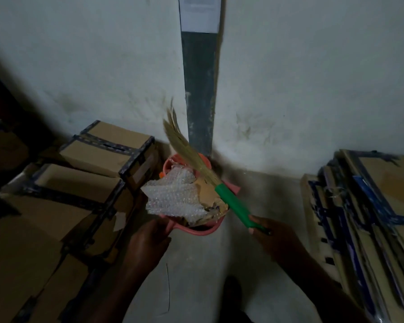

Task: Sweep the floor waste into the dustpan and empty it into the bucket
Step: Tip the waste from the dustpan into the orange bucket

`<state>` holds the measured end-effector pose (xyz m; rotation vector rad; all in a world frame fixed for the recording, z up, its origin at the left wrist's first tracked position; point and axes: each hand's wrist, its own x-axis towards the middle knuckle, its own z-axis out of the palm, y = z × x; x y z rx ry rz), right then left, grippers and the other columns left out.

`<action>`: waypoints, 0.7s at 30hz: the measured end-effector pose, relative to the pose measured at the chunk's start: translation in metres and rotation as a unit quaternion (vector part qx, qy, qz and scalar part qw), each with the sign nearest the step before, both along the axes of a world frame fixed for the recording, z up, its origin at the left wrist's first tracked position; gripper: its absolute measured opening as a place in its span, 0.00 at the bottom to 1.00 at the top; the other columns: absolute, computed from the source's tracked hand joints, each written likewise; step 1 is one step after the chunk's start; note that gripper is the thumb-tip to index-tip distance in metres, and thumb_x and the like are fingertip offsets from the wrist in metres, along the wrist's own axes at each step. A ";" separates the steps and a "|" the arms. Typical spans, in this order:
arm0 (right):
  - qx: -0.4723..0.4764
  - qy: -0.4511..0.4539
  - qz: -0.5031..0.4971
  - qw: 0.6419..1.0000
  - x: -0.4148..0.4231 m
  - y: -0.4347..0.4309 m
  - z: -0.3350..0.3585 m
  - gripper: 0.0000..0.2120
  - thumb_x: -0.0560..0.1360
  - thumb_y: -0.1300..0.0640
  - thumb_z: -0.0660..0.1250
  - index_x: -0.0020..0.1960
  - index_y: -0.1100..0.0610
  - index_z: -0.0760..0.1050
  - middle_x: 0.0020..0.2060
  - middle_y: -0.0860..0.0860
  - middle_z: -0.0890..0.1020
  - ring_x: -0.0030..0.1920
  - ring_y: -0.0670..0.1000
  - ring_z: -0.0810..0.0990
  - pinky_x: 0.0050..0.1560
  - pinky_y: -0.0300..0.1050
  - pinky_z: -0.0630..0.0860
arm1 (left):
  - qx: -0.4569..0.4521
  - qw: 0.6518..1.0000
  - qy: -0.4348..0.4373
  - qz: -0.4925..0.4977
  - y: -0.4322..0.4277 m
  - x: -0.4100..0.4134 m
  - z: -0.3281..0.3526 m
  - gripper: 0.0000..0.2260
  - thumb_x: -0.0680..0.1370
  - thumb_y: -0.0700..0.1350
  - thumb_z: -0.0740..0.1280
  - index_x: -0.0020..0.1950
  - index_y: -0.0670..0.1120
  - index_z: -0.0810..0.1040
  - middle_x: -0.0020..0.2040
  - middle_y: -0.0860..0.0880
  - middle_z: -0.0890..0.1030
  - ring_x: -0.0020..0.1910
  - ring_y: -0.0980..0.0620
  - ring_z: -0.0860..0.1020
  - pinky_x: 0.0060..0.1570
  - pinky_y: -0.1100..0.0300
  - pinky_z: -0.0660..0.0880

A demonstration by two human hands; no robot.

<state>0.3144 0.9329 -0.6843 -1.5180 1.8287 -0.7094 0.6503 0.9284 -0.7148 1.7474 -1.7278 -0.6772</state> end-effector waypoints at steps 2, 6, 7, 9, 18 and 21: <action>0.008 -0.006 0.003 1.000 -0.006 -0.037 -0.007 0.19 0.74 0.53 0.73 0.64 0.49 0.79 0.38 0.43 0.81 0.30 0.34 0.78 0.30 0.27 0.70 | 0.018 1.000 0.009 0.003 -0.032 -0.005 -0.005 0.16 0.71 0.40 0.77 0.58 0.49 0.82 0.52 0.52 0.83 0.51 0.52 0.81 0.51 0.54 0.78; 0.039 -0.057 -0.005 0.998 -0.023 -0.124 -0.028 0.18 0.75 0.55 0.73 0.64 0.49 0.79 0.27 0.41 0.78 0.25 0.40 0.76 0.28 0.36 0.70 | 0.037 0.999 0.018 0.000 -0.112 -0.013 -0.022 0.16 0.72 0.51 0.73 0.58 0.51 0.81 0.55 0.54 0.83 0.55 0.53 0.81 0.54 0.54 0.78; 0.043 -0.063 -0.001 0.997 -0.029 -0.148 -0.031 0.18 0.75 0.56 0.73 0.64 0.48 0.79 0.27 0.41 0.78 0.24 0.40 0.75 0.28 0.38 0.70 | 0.038 0.999 0.016 -0.003 -0.131 -0.016 -0.028 0.17 0.71 0.56 0.70 0.58 0.53 0.81 0.55 0.55 0.82 0.55 0.54 0.81 0.54 0.55 0.78; 0.056 -0.065 0.010 0.996 -0.041 -0.194 -0.036 0.16 0.75 0.56 0.72 0.62 0.45 0.78 0.29 0.44 0.80 0.24 0.43 0.76 0.27 0.40 0.72 | 0.046 0.999 0.012 0.005 -0.169 -0.024 -0.038 0.22 0.70 0.62 0.65 0.59 0.54 0.81 0.56 0.56 0.82 0.56 0.55 0.81 0.55 0.55 0.78; 0.135 -0.025 0.116 0.984 -0.078 -0.378 -0.040 0.17 0.78 0.57 0.69 0.66 0.54 0.77 0.26 0.44 0.78 0.23 0.39 0.75 0.24 0.31 0.66 | 0.086 0.992 -0.063 0.069 -0.309 -0.064 -0.054 0.19 0.70 0.57 0.65 0.58 0.52 0.82 0.56 0.53 0.83 0.56 0.51 0.79 0.52 0.60 0.74; 0.146 -0.004 0.165 0.975 -0.077 -0.430 -0.045 0.17 0.78 0.61 0.68 0.67 0.60 0.76 0.22 0.36 0.75 0.26 0.31 0.75 0.28 0.27 0.69 | 0.119 0.990 -0.051 0.055 -0.354 -0.064 -0.066 0.19 0.71 0.58 0.64 0.60 0.54 0.81 0.57 0.56 0.80 0.59 0.51 0.79 0.55 0.58 0.74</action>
